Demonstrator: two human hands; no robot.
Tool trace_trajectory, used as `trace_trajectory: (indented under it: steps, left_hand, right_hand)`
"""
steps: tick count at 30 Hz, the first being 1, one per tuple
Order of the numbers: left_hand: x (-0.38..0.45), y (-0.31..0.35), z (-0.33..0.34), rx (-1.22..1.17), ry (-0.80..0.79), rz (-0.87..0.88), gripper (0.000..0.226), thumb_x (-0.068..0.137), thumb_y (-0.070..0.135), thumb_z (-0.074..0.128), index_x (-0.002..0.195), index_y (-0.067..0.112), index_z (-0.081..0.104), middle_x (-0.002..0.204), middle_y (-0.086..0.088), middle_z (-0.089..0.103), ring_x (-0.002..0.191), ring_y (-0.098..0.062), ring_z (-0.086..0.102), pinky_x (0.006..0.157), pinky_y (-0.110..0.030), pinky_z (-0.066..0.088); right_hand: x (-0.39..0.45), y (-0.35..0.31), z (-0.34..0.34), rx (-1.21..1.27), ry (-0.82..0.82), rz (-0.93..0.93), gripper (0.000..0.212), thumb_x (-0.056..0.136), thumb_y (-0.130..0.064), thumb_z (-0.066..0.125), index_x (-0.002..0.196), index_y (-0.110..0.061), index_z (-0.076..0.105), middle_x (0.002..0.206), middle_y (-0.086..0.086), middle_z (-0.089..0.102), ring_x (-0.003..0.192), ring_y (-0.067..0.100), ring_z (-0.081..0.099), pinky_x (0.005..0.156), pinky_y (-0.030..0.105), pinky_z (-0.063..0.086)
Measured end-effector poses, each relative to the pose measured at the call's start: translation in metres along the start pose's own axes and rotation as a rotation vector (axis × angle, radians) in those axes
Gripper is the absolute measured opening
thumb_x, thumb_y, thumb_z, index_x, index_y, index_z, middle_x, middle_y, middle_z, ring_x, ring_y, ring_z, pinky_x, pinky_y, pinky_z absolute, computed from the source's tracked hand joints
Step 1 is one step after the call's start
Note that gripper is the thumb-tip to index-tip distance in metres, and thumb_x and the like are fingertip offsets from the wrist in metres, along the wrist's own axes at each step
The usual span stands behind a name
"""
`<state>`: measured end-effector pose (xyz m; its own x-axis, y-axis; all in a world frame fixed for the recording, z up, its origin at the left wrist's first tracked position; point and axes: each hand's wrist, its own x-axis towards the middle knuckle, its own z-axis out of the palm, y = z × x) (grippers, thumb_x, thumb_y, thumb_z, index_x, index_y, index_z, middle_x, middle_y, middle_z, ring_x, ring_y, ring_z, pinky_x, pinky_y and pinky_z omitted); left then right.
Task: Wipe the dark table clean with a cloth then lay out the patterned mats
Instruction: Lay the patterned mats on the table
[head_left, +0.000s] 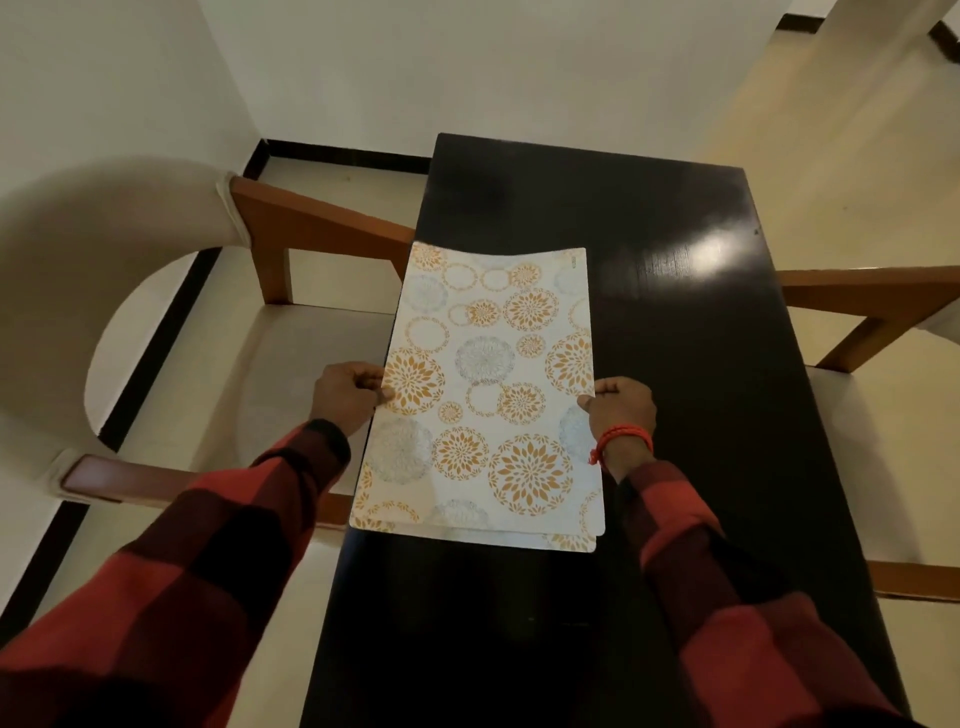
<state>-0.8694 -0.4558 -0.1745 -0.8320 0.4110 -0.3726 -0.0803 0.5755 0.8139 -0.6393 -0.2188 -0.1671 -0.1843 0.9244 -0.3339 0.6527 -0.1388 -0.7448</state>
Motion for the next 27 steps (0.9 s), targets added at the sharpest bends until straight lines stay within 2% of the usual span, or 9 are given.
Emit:
trace_trajectory:
  steps: [6,8,10,15,17,20,22,25,27]
  left_hand:
    - [0.011,-0.012,0.004,0.053,0.028,0.025,0.026,0.082,0.003,0.079,0.107,0.010,0.076,0.091,0.000,0.074,0.081,-0.012,0.068,0.088,-0.036,0.058]
    - [0.012,-0.015,0.005,0.058,0.045,0.030,0.029,0.082,0.001,0.079,0.109,0.009,0.076,0.088,0.003,0.072,0.079,-0.011,0.066,0.090,-0.035,0.057]
    - [0.015,-0.017,0.007,0.090,0.056,0.049,0.034,0.082,0.002,0.079,0.115,0.008,0.074,0.095,-0.001,0.071,0.085,-0.014,0.063,0.091,-0.030,0.053]
    - [0.015,-0.016,0.012,0.199,0.076,0.115,0.045,0.085,0.004,0.077,0.129,0.009,0.066,0.101,-0.004,0.065,0.092,-0.018,0.058,0.092,-0.027,0.048]
    - [0.014,-0.016,0.013,0.237,0.075,0.131,0.042,0.088,0.005,0.074,0.129,0.009,0.067,0.102,-0.002,0.065,0.093,-0.015,0.057,0.087,-0.024,0.044]
    - [0.015,-0.014,0.013,0.250,0.059,0.094,0.040,0.089,0.006,0.073,0.129,0.008,0.067,0.118,-0.008,0.068,0.099,-0.013,0.056,0.089,-0.020,0.042]
    - [0.016,-0.011,0.013,0.238,0.058,0.063,0.041,0.089,0.005,0.073,0.130,0.007,0.066,0.121,-0.010,0.067,0.100,-0.014,0.057,0.090,-0.020,0.041]
    - [0.015,-0.008,0.015,0.246,0.074,0.045,0.041,0.090,0.003,0.072,0.130,0.006,0.065,0.112,-0.008,0.066,0.095,-0.016,0.058,0.093,-0.022,0.046]
    - [0.012,-0.008,0.016,0.259,0.104,0.058,0.037,0.091,-0.001,0.070,0.127,0.005,0.067,0.102,-0.006,0.066,0.082,-0.010,0.059,0.092,-0.016,0.050]
  right_hand:
    - [0.017,0.001,0.018,-0.047,0.002,0.019,0.021,0.078,-0.006,0.082,0.093,-0.014,0.070,0.100,0.006,0.071,0.094,0.024,0.066,0.082,0.033,0.053]
    - [0.018,0.004,0.021,-0.084,0.006,0.022,0.021,0.078,-0.007,0.082,0.088,-0.019,0.068,0.100,0.005,0.071,0.094,0.025,0.066,0.081,0.032,0.052]
    - [0.017,0.008,0.023,-0.128,0.016,0.022,0.021,0.080,-0.008,0.080,0.085,-0.023,0.066,0.100,0.006,0.072,0.094,0.026,0.067,0.081,0.033,0.053]
    - [0.014,0.017,0.029,-0.247,0.010,0.026,0.017,0.085,-0.010,0.075,0.102,-0.015,0.073,0.107,0.007,0.073,0.098,0.028,0.068,0.090,0.044,0.057]
    - [0.012,0.018,0.031,-0.283,0.015,0.012,0.019,0.087,-0.009,0.072,0.105,-0.014,0.074,0.108,0.008,0.072,0.099,0.028,0.067,0.089,0.042,0.056]
    - [0.008,0.018,0.033,-0.349,0.023,-0.029,0.012,0.089,-0.005,0.065,0.094,-0.011,0.073,0.100,0.008,0.072,0.081,0.022,0.060,0.071,0.032,0.049]
    - [0.004,0.018,0.035,-0.378,0.040,-0.058,0.013,0.090,-0.003,0.061,0.093,-0.009,0.072,0.099,0.010,0.071,0.076,0.019,0.055,0.068,0.029,0.042]
    - [0.000,0.016,0.035,-0.421,0.038,-0.078,0.020,0.091,-0.004,0.059,0.105,-0.008,0.072,0.109,0.011,0.068,0.095,0.028,0.064,0.076,0.033,0.047]
    - [0.000,0.016,0.034,-0.389,0.024,-0.064,0.021,0.090,-0.003,0.057,0.102,-0.010,0.073,0.108,0.010,0.069,0.092,0.027,0.064,0.074,0.033,0.048]
